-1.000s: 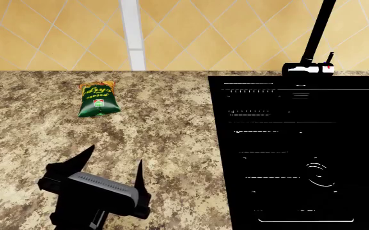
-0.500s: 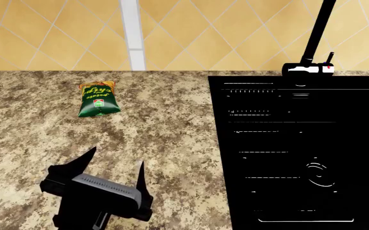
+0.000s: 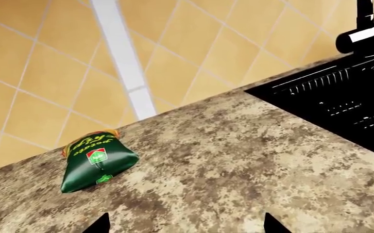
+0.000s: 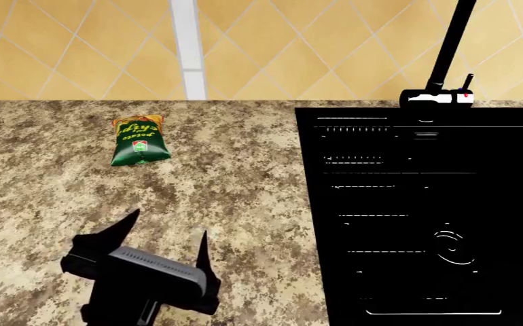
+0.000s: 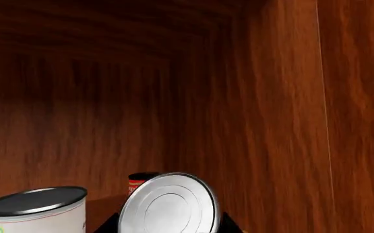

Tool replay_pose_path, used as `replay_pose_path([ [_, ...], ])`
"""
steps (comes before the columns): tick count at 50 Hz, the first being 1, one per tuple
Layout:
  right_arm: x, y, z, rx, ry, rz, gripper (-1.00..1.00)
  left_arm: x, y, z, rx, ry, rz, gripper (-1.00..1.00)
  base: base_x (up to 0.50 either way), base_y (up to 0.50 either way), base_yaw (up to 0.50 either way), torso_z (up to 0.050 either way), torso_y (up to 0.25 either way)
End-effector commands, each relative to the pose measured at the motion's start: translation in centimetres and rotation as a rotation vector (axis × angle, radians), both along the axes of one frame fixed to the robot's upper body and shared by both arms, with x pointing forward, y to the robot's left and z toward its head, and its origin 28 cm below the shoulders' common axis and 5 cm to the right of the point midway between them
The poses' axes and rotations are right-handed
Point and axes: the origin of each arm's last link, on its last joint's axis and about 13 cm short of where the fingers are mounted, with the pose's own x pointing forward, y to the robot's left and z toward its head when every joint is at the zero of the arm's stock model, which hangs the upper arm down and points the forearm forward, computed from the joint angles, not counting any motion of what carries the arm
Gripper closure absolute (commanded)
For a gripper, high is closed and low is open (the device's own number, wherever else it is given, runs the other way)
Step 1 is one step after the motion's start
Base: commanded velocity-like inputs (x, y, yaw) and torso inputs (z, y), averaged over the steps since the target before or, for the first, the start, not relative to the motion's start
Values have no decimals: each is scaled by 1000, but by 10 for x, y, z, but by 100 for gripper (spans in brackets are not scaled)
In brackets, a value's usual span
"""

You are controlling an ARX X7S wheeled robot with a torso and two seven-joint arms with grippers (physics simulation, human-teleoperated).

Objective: Pick the cans from the counter and place them in their designated side in the cabinet.

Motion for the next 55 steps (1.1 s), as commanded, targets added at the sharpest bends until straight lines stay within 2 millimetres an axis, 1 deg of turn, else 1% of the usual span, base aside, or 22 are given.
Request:
replay_pose_path([
  [1,46,-10,-59,200,312,71,100,1,-3,0,15,9,1,-100,0,0,0,0,0],
  [10,55,-11,-74,200,338,27,100,2,-5,-2,23,16,3,-100,1,0,2,0,0],
  [18,61,-9,-80,185,338,17,100,2,-4,-4,24,21,7,-100,0,0,2,0,0],
  [22,62,-9,-77,181,295,-1,100,2,-5,-5,24,25,4,-100,0,0,2,0,0],
  [23,62,-9,-76,183,284,-3,-100,2,-5,-6,23,25,3,-100,0,0,0,0,0],
  [28,65,-8,-73,164,212,6,-100,4,-6,-10,22,37,-4,-100,0,0,0,0,0],
  [33,68,-1,-68,108,163,50,-100,5,-7,-14,21,47,-14,-100,0,0,0,0,0],
  [37,71,4,-66,79,151,75,-100,5,-7,-16,23,51,-17,-100,3,0,2,0,0],
  [42,71,6,-65,70,145,79,-100,5,-7,-17,24,54,-18,-100,2,0,3,0,0],
  [46,68,8,-56,59,111,80,-100,5,-8,-17,26,54,-20,-100,3,0,3,0,0],
  [55,53,13,-26,5,-22,38,-100,6,-9,-19,22,55,-24,-100,0,0,1,0,0],
])
